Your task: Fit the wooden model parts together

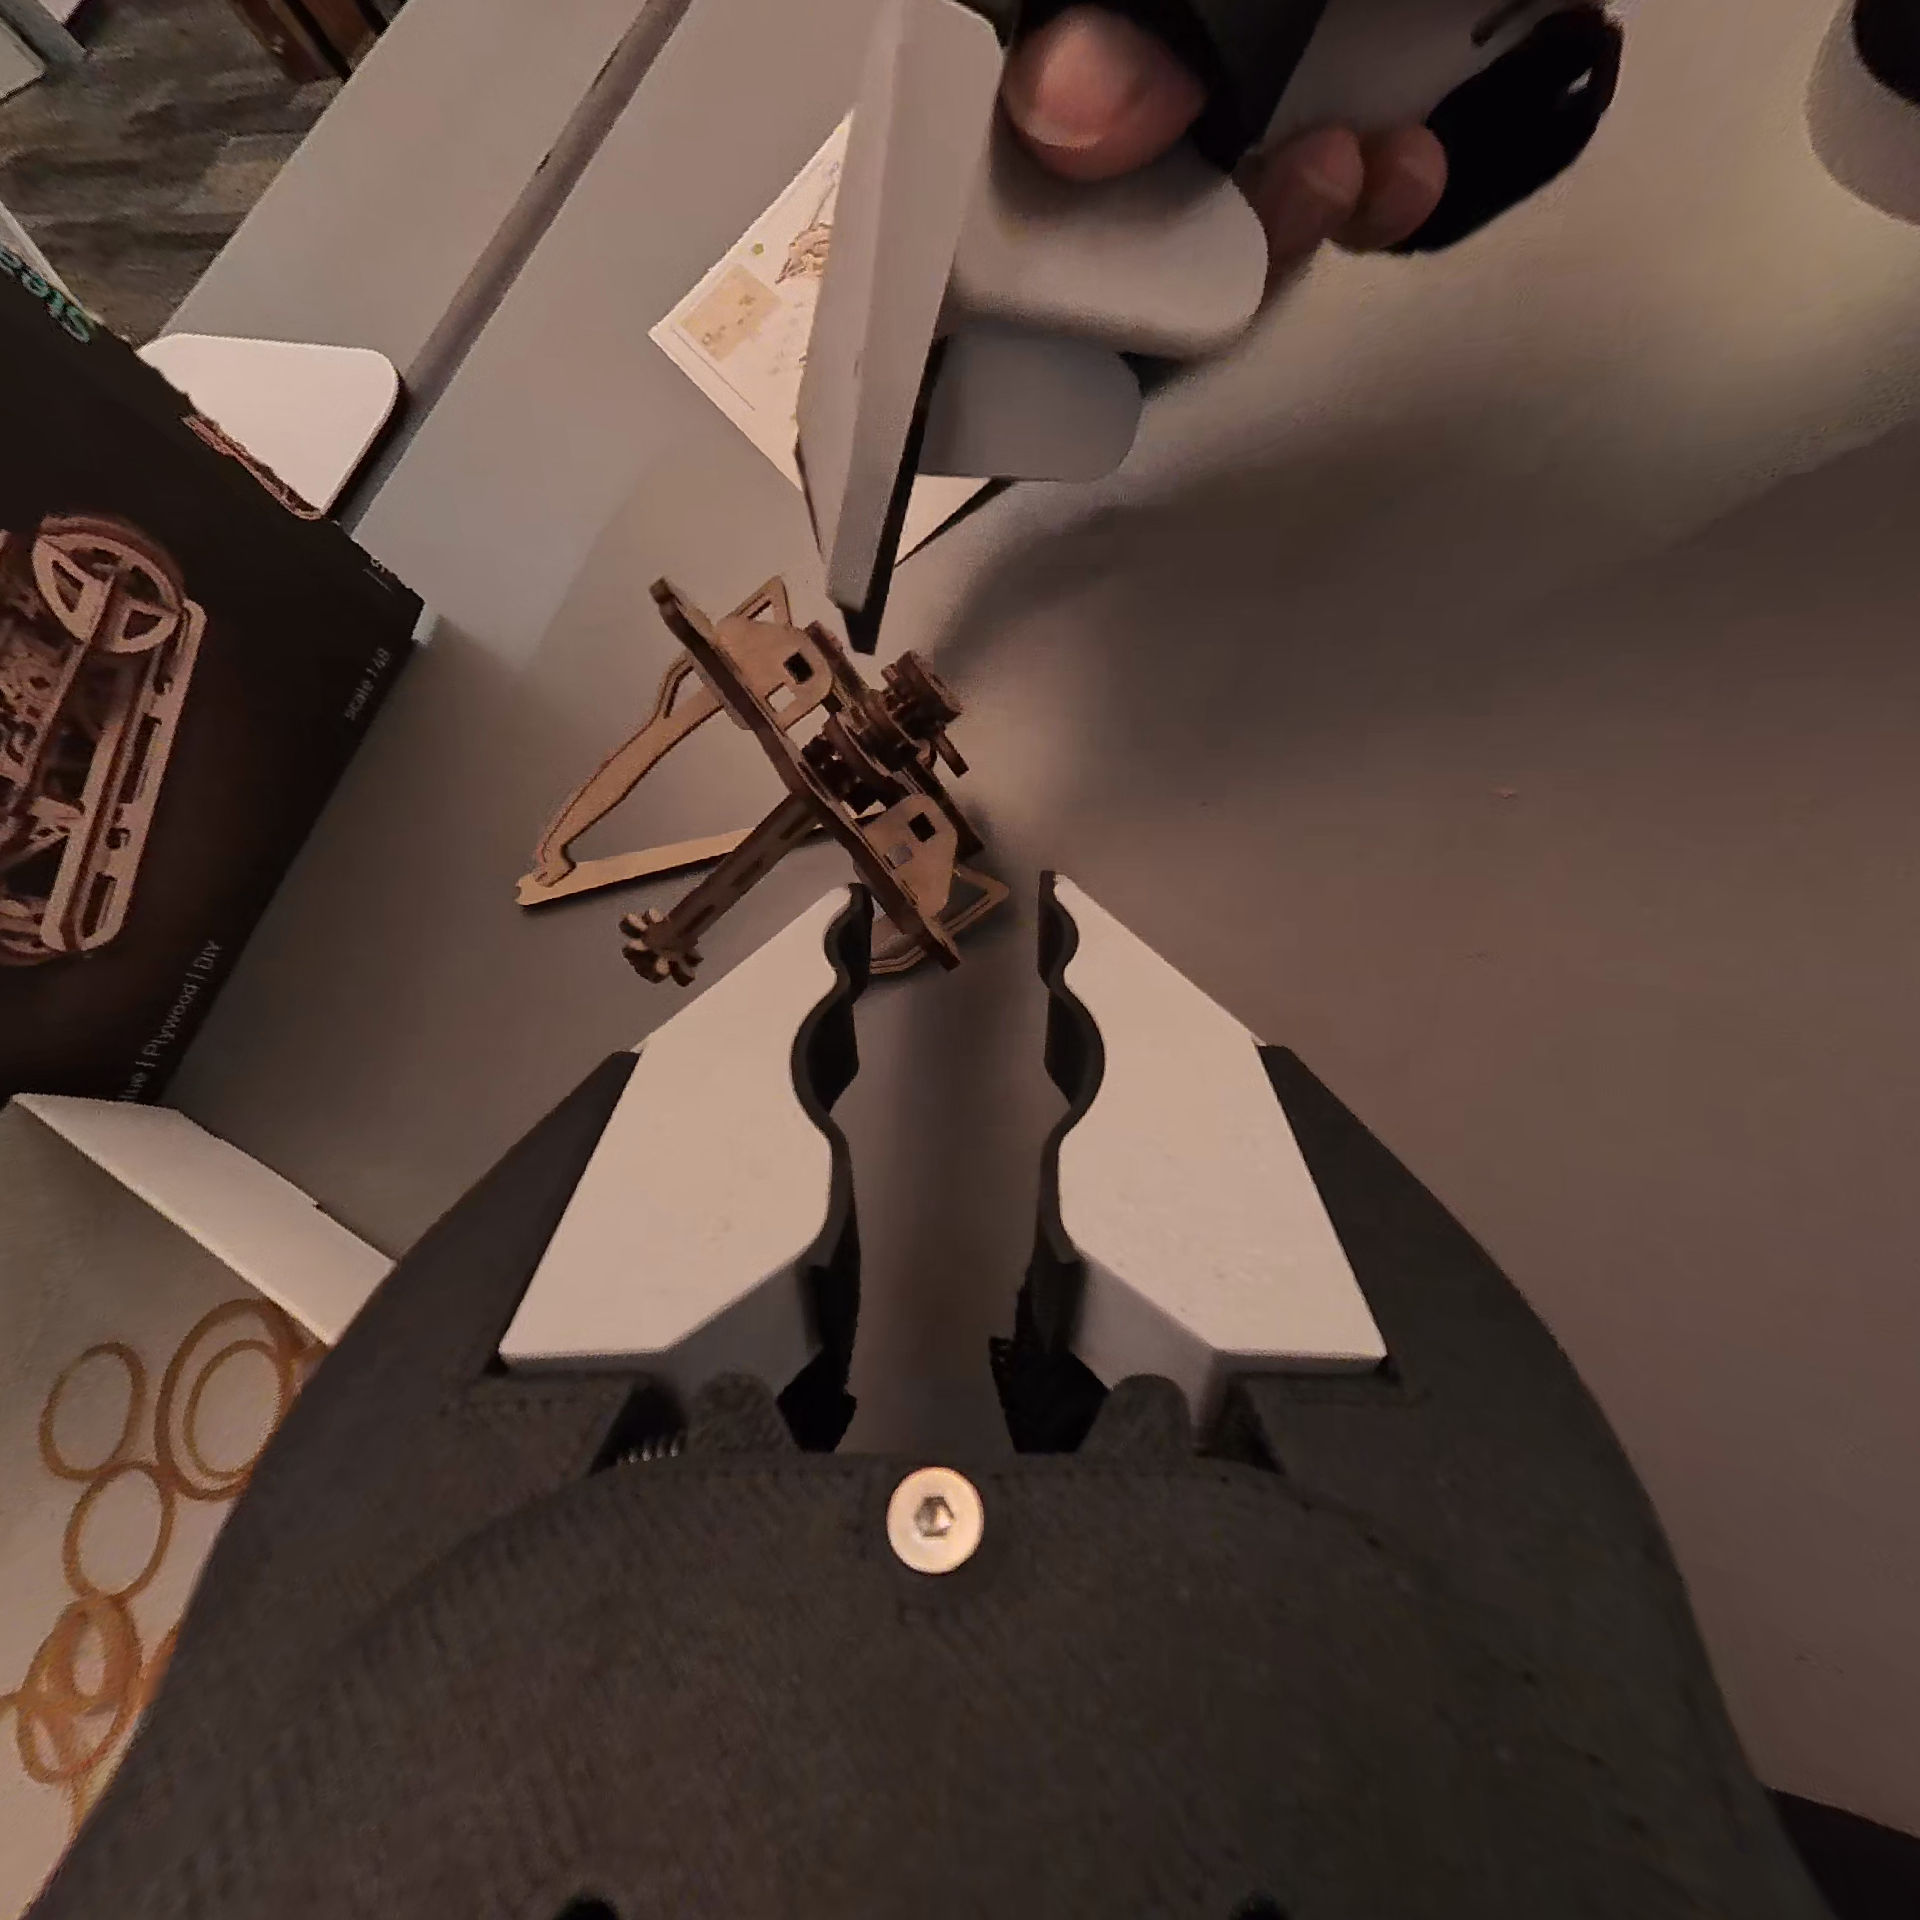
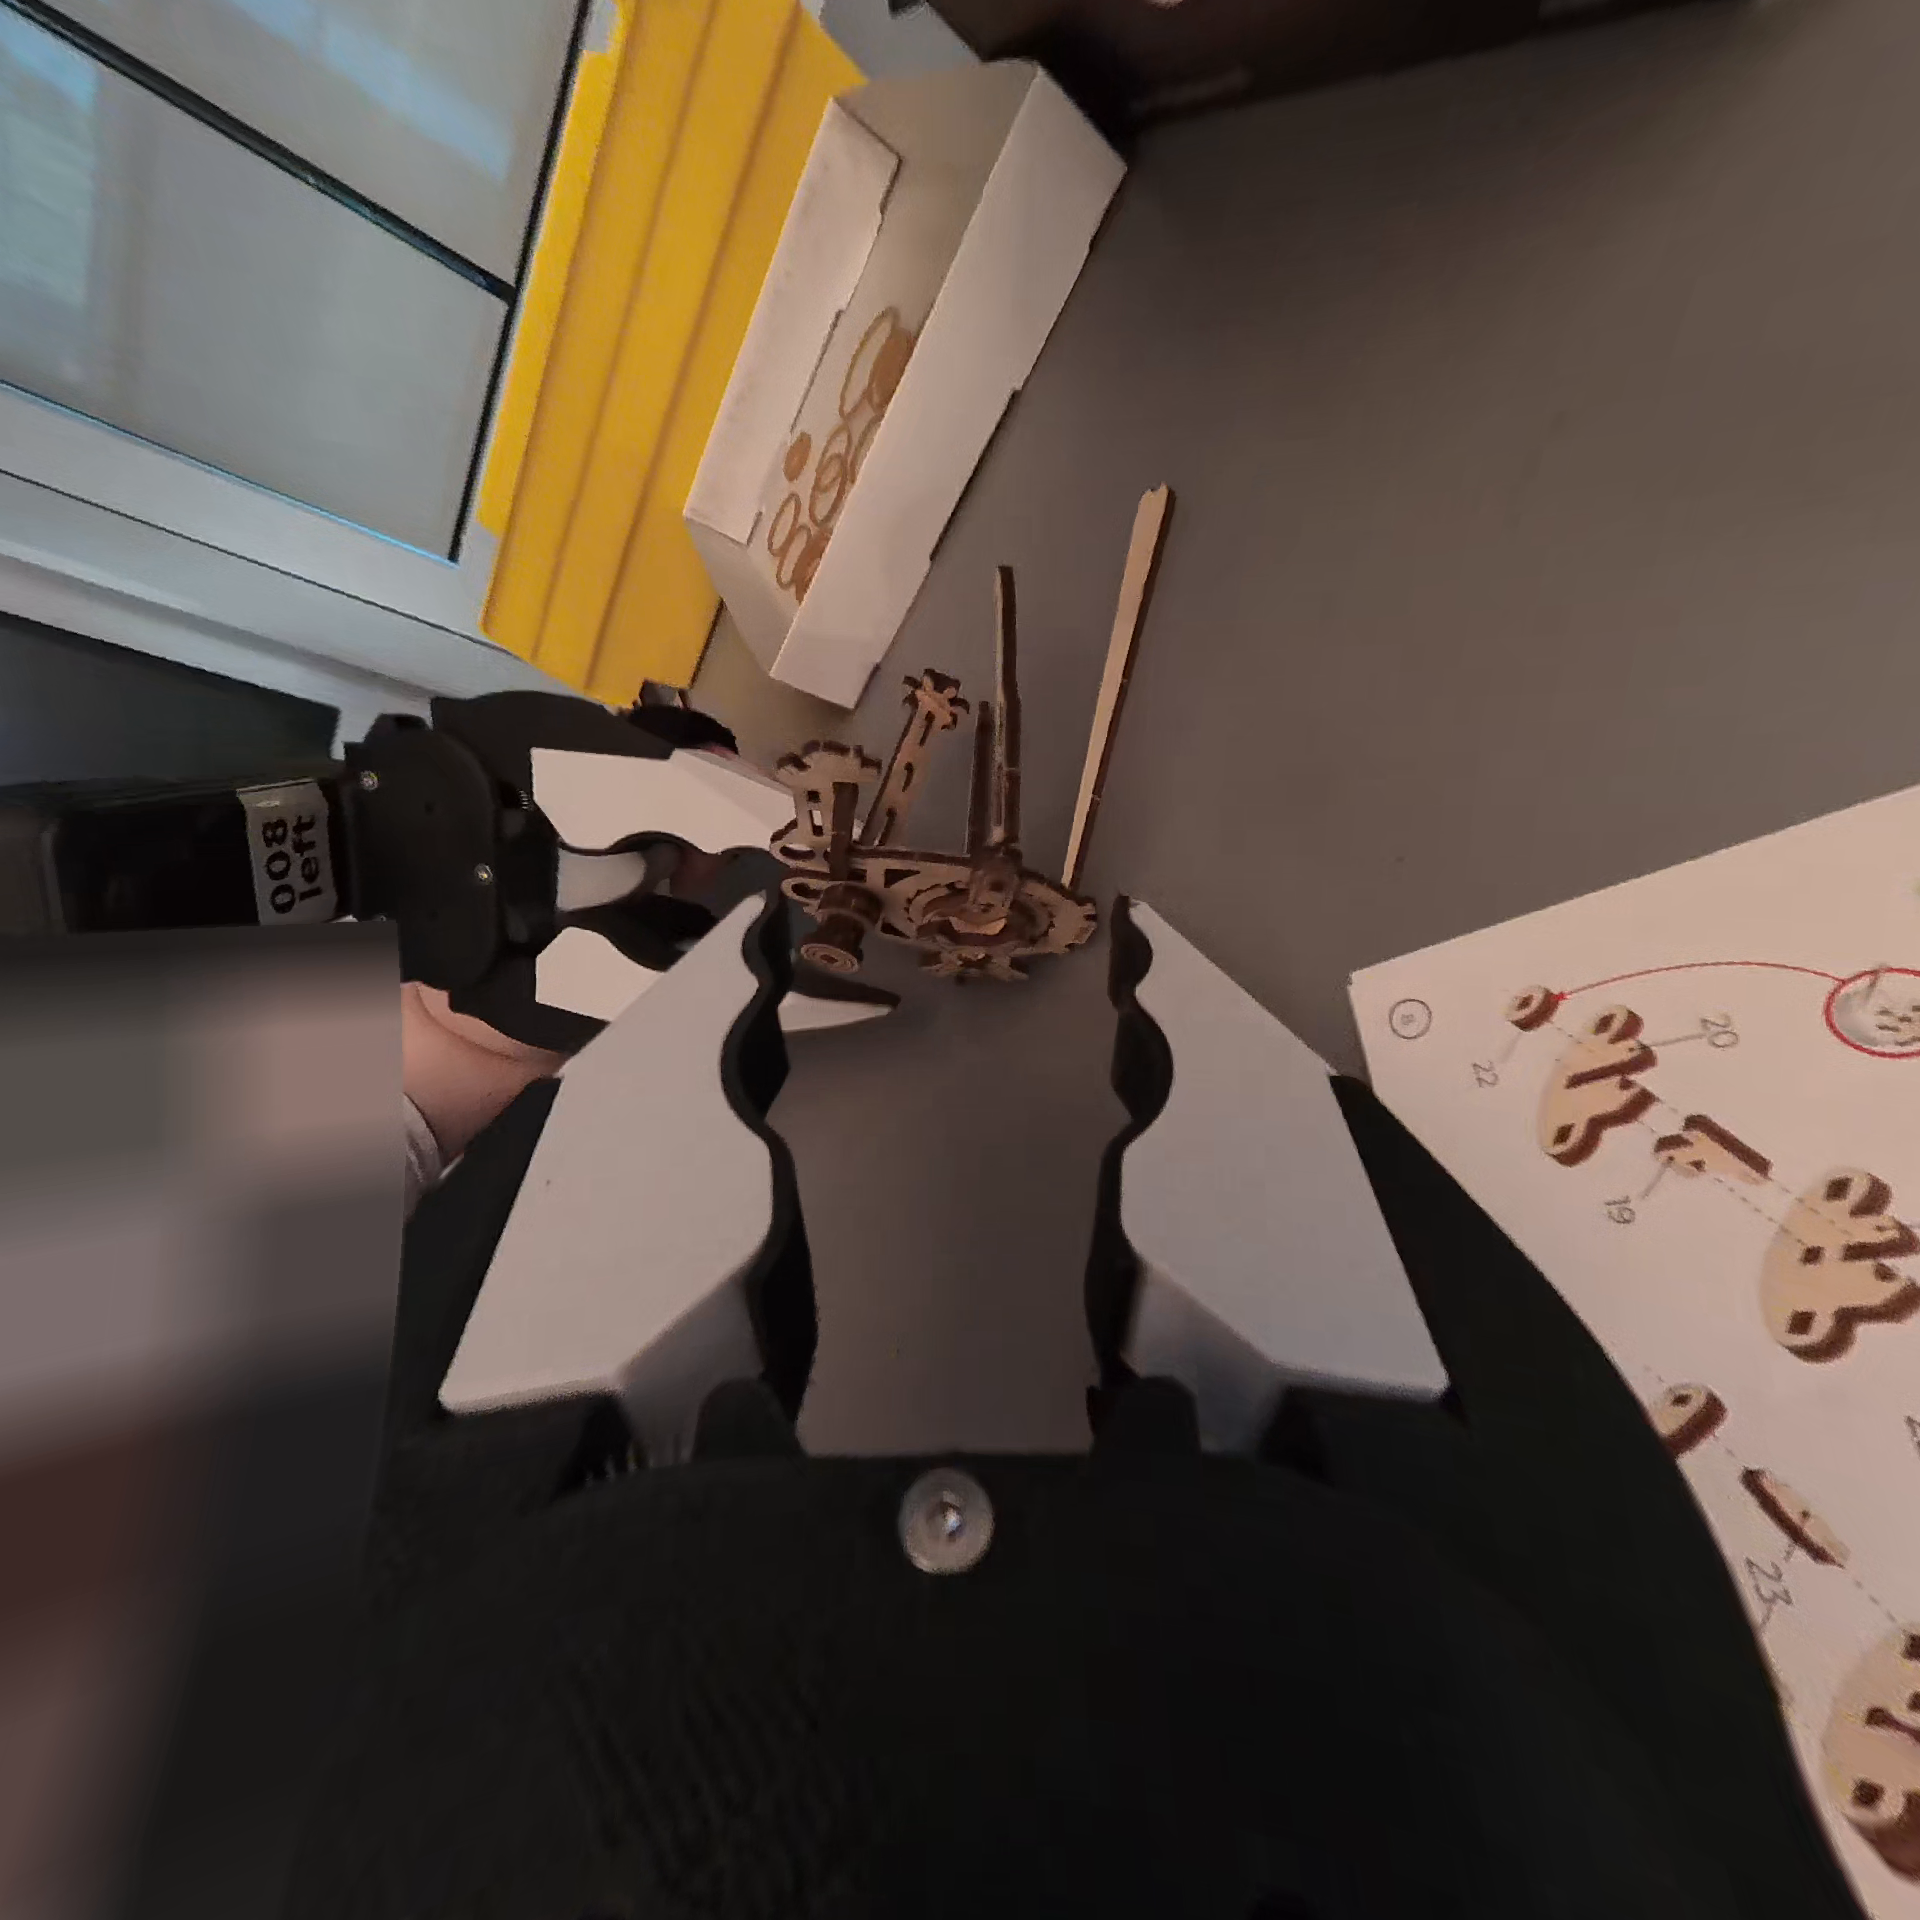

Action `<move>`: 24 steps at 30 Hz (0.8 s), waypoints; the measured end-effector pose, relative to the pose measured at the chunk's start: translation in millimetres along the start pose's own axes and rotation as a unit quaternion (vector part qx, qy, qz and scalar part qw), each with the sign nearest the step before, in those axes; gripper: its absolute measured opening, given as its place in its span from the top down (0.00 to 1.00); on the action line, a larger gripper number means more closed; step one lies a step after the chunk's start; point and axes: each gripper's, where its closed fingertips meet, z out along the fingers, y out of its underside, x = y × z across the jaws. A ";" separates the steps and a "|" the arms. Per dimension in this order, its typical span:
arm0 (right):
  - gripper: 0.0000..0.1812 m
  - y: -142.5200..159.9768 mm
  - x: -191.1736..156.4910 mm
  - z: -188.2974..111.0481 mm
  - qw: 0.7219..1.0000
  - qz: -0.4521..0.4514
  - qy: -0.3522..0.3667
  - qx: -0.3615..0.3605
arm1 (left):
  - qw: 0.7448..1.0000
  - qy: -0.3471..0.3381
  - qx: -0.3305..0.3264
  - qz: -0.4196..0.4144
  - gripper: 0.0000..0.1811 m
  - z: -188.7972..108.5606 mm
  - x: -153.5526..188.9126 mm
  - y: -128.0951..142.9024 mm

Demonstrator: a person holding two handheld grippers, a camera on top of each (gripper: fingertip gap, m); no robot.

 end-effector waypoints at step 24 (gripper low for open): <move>0.84 -1.9 -39.2 -27.6 0.905 -0.418 -0.077 -0.017 | 0.997 0.033 0.050 -0.049 0.83 -20.3 -3.1 -21.2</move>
